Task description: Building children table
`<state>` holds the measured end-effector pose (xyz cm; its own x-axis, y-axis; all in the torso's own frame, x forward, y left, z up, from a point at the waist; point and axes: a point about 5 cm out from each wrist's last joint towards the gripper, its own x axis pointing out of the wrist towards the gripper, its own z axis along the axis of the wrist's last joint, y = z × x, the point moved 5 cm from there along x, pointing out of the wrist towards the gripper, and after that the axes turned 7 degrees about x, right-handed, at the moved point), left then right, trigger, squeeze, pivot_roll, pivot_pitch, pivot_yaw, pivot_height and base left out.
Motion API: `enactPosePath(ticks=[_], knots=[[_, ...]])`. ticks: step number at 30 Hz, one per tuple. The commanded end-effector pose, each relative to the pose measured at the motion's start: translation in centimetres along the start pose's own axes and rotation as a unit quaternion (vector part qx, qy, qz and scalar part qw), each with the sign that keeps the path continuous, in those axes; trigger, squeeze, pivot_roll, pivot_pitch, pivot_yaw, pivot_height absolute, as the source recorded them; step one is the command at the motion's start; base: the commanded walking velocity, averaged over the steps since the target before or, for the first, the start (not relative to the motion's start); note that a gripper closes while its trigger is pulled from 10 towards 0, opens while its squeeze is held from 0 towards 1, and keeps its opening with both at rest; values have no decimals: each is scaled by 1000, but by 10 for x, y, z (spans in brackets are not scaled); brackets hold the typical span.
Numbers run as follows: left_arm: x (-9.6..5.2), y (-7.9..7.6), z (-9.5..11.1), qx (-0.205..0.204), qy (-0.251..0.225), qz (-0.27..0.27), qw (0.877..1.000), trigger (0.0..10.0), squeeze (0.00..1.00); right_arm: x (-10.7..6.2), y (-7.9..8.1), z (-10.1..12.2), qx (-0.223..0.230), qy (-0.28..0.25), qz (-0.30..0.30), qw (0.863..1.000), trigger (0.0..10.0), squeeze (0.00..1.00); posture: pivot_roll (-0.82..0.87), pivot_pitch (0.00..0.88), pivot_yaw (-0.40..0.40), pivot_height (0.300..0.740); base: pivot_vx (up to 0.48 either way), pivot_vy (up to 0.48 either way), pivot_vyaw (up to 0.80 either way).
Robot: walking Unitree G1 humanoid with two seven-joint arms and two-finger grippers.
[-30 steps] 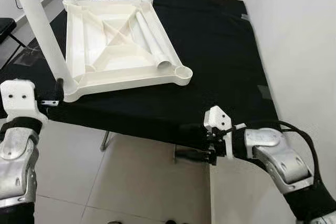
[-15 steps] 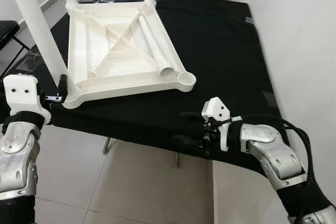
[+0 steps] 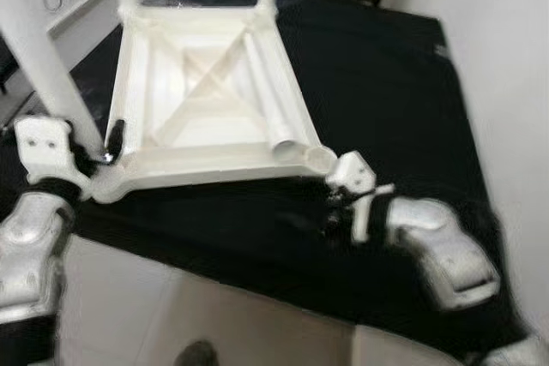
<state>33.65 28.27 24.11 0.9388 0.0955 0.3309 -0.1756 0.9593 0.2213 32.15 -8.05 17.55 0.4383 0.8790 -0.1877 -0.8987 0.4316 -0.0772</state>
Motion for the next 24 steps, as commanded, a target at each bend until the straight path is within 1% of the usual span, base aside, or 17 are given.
enactPosePath(ticks=[1, 2, 4, 10, 14, 16, 18, 22, 23, 24], knots=[[-2, -8, 2, -16, -4, -21, 1000, 10000, 0, -4, 1, -7, 5, 9, 0, 1000, 10000, 0, 80, 223, -131, 740, 304, 0, 0], [-2, -8, 2, -16, -4, -21, 1000, 10000, 0, -4, 1, -7, 5, 9, 0, 1000, 10000, 0, 80, 223, -131, 740, 304, 0, 0], [-5, -13, 4, -31, -3, -38, 999, 10000, 0, -3, 5, -7, 7, 7, 8, 1000, 10000, 0, 82, 221, -133, 740, 135, 0, 0], [-10, -16, -1, -34, 10, -45, 998, 10000, 0, 2, 11, -7, 14, 2, 14, 1000, 10000, 0, 87, 219, -132, 740, 0, 0, 0], [-17, -9, -6, -33, 25, -36, 998, 10000, 0, 8, 11, -4, 30, -12, 6, 999, 10000, 0, 90, 218, -131, 740, 0, 0, 0], [-19, -6, -6, -33, 27, -34, 998, 10000, 0, 9, 10, -4, 29, -14, 1, 999, 10000, 0, 93, 218, -131, 740, 0, 0, 0], [-23, -2, -6, -34, 31, -33, 998, 10000, 0, 10, 9, -2, 29, -16, 1, 999, 10000, 0, 98, 217, -133, 740, 0, 0, -800], [-26, -4, -6, -34, 35, -36, 998, 10000, 0, 6, 15, 9, 18, -32, 36, 999, 10000, 0, 99, 214, -134, 740, 0, 0, -800], [-26, -4, -6, -34, 35, -36, 998, 10000, 0, 6, 15, 9, 18, -32, 36, 999, 10000, 0, 99, 214, -134, 740, 0, 0, -800], [-27, -5, -6, -34, 35, -38, 998, 10000, 0, 5, 18, 14, 1, -33, 52, 998, 10000, 0, 99, 212, -131, 740, 0, 0, 0]])
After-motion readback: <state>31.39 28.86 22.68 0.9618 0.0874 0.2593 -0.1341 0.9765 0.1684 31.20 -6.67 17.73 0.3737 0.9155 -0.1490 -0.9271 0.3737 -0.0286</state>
